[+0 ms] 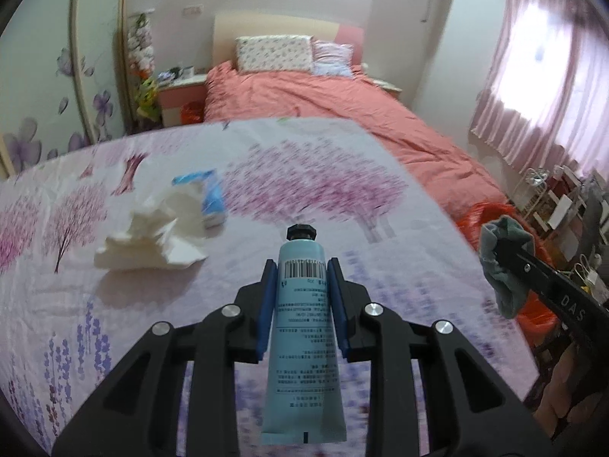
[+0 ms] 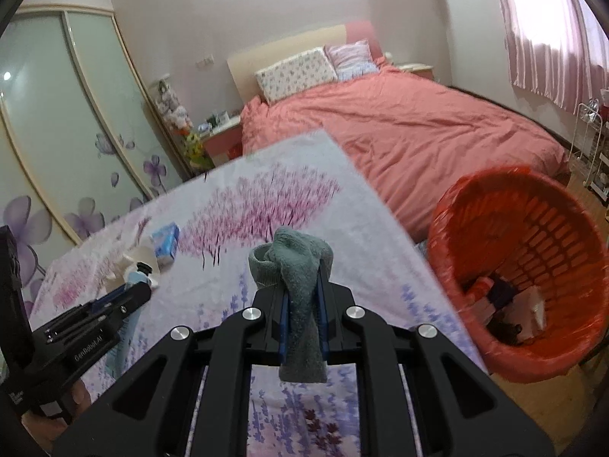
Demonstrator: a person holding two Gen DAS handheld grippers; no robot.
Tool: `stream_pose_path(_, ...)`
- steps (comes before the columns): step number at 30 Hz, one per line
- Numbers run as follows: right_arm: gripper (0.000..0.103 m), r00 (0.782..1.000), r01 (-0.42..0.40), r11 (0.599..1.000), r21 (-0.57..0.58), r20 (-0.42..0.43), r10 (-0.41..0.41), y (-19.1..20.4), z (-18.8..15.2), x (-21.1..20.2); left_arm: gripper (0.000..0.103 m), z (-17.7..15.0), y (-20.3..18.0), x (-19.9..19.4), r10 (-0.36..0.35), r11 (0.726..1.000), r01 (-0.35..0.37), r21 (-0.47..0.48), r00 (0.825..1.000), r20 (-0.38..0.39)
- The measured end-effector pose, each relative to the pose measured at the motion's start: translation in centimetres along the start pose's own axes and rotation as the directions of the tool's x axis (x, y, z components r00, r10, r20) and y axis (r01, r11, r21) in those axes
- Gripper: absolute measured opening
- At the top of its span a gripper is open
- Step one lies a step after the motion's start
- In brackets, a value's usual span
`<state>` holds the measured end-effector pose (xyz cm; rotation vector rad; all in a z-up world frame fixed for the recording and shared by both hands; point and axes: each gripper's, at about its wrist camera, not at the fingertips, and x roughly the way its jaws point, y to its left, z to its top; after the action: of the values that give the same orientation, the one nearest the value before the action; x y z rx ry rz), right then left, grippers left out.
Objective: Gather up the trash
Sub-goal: 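Carry the tube and green cloth over the orange basket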
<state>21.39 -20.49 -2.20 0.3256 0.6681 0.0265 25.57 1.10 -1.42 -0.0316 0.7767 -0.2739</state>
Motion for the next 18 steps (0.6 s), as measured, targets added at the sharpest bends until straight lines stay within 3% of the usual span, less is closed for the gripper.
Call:
stream_pose_path(11, 0.012, 0.992, 0.057, 0.997, 0.046, 0.108, -0.062, -4.0, 2.2, -4.6, 0.027, 1.6, -8.4, -2.1, -0.141, 0.986, 0.136, 0.101, 0.989, 0.043)
stream_pose_path(18, 0.012, 0.984, 0.089, 0.987, 0.134, 0.145, -0.108, -8.7, 3.3, -6.3, 0.027, 2.6, -14.0, -1.8, -0.254, 0.959, 0.246, 0.143, 0.966, 0.043)
